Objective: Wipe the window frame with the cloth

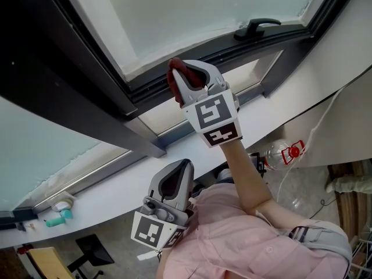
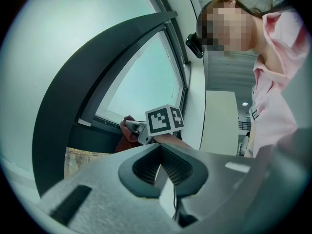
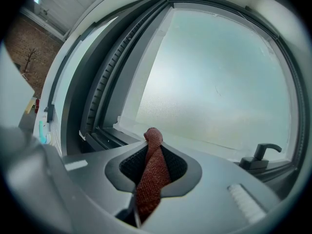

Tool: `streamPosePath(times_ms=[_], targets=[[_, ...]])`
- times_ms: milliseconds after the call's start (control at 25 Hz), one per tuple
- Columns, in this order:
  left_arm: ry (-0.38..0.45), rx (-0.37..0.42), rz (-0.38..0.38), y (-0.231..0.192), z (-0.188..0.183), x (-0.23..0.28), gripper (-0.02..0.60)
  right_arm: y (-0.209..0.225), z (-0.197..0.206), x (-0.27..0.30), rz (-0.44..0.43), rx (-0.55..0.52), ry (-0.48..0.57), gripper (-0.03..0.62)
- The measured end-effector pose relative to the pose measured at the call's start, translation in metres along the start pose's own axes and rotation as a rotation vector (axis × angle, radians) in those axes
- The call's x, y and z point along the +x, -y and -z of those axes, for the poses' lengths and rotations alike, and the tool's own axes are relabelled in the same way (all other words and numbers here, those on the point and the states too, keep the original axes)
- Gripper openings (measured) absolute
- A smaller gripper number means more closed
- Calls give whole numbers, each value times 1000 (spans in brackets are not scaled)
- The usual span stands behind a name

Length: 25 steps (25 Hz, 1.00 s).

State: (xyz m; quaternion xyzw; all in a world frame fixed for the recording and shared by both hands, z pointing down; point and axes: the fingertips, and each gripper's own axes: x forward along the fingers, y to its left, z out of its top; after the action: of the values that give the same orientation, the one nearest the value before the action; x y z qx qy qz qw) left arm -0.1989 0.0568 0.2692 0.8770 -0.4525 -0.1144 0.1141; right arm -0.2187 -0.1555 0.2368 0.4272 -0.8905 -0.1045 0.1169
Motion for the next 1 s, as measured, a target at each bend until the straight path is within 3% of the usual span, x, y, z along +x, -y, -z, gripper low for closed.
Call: streamPosePath(times_ms=[1000], targets=[[-3,13,3,14,4,27,-2,28,9,-5,-12,28,15,64]])
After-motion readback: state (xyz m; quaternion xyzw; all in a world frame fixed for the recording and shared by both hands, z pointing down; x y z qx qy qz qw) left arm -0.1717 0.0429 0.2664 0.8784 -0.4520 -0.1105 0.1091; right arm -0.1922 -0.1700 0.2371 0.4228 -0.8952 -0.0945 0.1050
